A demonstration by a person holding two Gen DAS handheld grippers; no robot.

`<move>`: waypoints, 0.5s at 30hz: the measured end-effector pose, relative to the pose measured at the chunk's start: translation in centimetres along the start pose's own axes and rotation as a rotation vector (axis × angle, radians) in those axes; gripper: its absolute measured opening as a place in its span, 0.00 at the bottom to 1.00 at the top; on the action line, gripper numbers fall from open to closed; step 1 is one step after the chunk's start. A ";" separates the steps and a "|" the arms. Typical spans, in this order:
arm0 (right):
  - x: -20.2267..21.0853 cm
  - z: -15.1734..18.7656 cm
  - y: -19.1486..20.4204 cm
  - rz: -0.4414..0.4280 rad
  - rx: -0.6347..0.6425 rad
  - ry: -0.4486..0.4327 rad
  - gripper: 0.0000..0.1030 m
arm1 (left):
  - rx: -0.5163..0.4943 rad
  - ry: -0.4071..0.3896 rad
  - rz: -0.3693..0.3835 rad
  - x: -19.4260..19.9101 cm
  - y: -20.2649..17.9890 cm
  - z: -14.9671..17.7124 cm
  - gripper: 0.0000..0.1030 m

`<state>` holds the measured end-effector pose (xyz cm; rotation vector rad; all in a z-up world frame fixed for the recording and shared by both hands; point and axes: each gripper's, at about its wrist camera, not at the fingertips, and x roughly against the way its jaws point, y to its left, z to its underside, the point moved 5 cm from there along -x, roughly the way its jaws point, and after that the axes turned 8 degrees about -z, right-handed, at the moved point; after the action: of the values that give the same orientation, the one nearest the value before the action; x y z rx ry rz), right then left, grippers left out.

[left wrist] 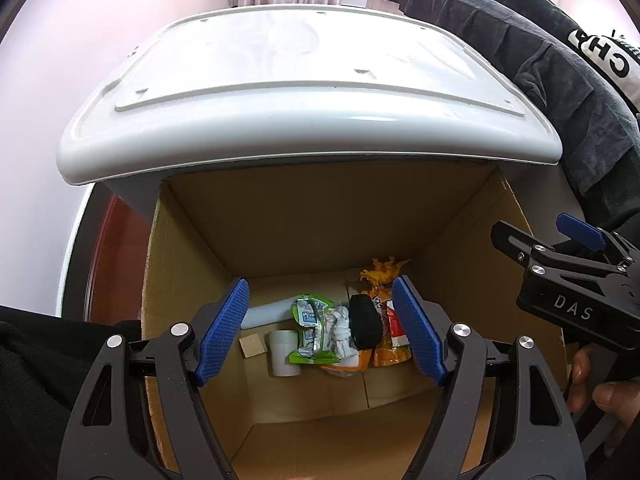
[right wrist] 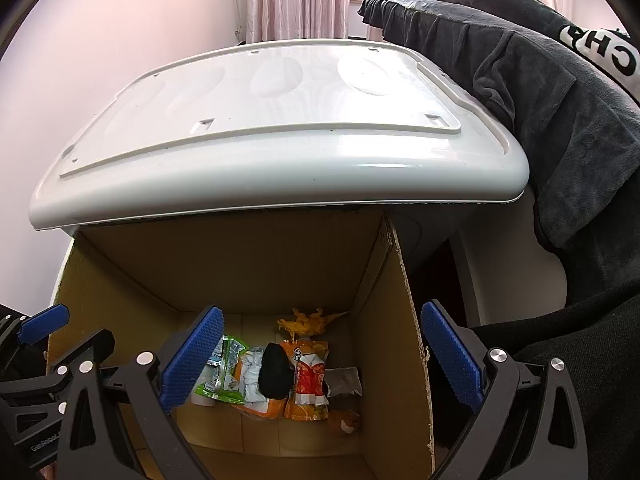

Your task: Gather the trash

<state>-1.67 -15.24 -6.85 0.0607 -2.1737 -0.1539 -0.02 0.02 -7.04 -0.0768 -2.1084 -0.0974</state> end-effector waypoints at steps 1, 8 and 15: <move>0.0 0.0 0.0 0.000 0.000 0.000 0.95 | 0.002 0.001 0.003 0.0 0.0 0.0 0.70; 0.0 0.1 -0.1 0.003 0.003 0.004 0.95 | 0.042 -0.021 -0.014 0.3 0.8 -0.1 0.89; -0.1 0.1 -0.1 0.004 0.002 0.008 0.95 | 0.013 -0.038 -0.088 0.2 0.9 -0.2 0.89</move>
<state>-1.67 -15.36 -7.04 0.0578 -2.1661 -0.1493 0.14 0.94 -6.76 0.0220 -2.1503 -0.1359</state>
